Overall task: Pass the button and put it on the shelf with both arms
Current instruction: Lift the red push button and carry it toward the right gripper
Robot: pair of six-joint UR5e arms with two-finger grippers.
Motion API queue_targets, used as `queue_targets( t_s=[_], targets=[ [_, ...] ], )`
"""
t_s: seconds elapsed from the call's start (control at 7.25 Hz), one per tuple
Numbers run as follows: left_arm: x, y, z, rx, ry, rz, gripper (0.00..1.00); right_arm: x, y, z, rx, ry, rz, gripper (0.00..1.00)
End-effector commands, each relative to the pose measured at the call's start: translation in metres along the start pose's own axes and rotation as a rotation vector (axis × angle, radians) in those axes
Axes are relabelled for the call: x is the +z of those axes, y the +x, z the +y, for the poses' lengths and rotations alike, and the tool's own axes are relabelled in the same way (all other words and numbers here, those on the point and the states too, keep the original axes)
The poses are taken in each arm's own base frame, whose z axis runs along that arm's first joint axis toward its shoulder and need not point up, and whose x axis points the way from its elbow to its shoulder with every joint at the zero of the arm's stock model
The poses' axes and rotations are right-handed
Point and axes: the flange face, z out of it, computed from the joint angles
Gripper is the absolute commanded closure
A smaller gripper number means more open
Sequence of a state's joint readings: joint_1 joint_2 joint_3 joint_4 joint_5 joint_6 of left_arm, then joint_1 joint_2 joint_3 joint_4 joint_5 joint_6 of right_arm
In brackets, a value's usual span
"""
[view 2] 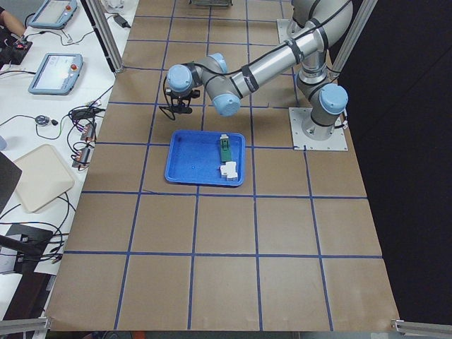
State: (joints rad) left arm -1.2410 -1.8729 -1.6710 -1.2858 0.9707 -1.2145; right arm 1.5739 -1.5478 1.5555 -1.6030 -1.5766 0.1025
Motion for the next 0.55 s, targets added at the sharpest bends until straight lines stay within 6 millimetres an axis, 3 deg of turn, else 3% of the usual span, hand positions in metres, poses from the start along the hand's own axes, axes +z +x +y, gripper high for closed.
queue_targets(
  t_s=[0.0,0.41],
  targets=[
    [0.027,-0.020,0.122,-0.089,-0.075,-0.031,1.00,-0.001,0.001,0.002,-0.003,-0.005,0.009,0.00],
    [0.075,-0.058,0.240,-0.110,-0.076,-0.073,1.00,-0.003,0.003,0.003,-0.266,-0.005,0.003,0.00]
  ],
)
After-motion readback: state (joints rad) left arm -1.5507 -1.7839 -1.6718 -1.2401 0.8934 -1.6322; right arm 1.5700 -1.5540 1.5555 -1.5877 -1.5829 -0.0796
